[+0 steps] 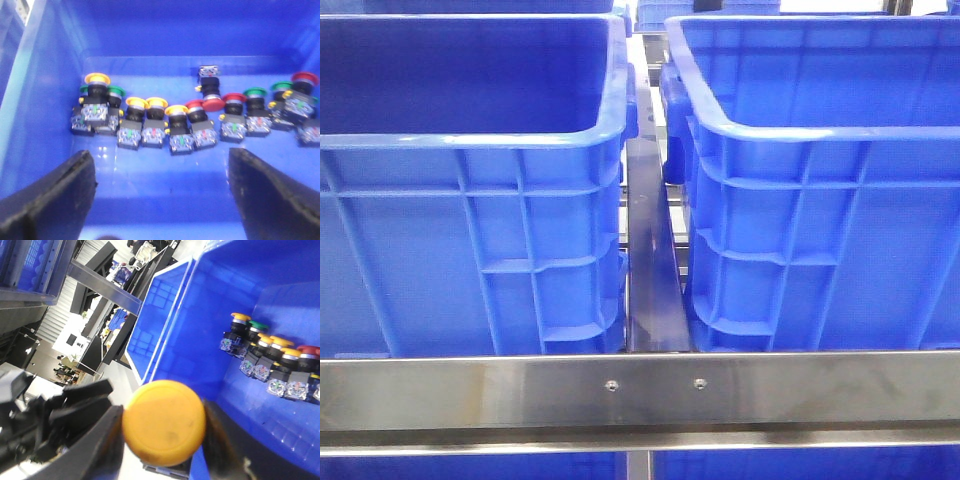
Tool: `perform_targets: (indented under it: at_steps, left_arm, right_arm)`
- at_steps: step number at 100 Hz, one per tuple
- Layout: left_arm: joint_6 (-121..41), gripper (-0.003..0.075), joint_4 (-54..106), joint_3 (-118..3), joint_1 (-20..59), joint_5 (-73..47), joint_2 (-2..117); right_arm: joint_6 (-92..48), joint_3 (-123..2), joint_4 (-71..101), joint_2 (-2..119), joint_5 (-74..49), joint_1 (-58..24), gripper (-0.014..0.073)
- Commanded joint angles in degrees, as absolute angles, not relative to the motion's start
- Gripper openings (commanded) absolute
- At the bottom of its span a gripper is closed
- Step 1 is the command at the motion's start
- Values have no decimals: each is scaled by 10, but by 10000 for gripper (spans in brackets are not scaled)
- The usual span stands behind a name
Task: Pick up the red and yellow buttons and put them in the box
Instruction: 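Open the left gripper and carry the yellow button to the bin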
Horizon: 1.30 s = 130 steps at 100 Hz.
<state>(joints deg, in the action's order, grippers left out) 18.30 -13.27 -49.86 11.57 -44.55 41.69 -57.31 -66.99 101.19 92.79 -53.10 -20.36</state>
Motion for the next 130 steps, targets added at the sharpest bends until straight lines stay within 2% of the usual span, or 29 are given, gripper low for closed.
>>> perform_targets:
  at_steps: [1, 15, 22, 29, 30, 42, 43, 44, 49, 76, 106, 130]
  left_arm:
    - [189, 494, -134, -492, 113, -402, 372]
    - [189, 487, -134, -461, 113, -405, 305]
    - [189, 436, -134, -452, 113, -411, 279]
    - [189, 339, -134, -444, 113, -414, 257]
    - [189, 304, -134, -443, 113, -414, 254]
    - [189, 86, -134, -431, 113, -411, 227]
    - [189, 86, -134, -431, 113, -411, 225]
    - [189, 48, -134, -429, 113, -411, 223]
    - [189, -17, -134, -425, 113, -410, 217]
    - [189, -19, -139, -418, 113, -409, 211]
    - [189, -19, -139, -418, 113, -409, 211]
    - [189, -19, -139, -418, 113, -409, 211]
  right_arm:
    - [-583, -689, 1058, 905, -547, -200, 170]
    - [-583, -689, 1058, 905, -545, -200, 170]
    - [-583, -689, 1058, 905, -545, -200, 170]
    - [-583, -689, 1058, 905, -543, -200, 170]
    - [-583, -689, 1058, 905, -543, -200, 170]
    - [-583, -689, 1058, 905, -531, -200, 170]
    - [-583, -689, 1058, 905, -530, -200, 170]
    - [-583, -689, 1058, 905, -530, -200, 170]
    - [-583, -689, 1058, 905, -521, -200, 170]
    - [-582, -688, 1058, 905, -517, -149, 170]
    - [-555, -688, 1056, 905, -545, -12, 170]
    - [-510, -685, 991, 905, -545, 102, 170]
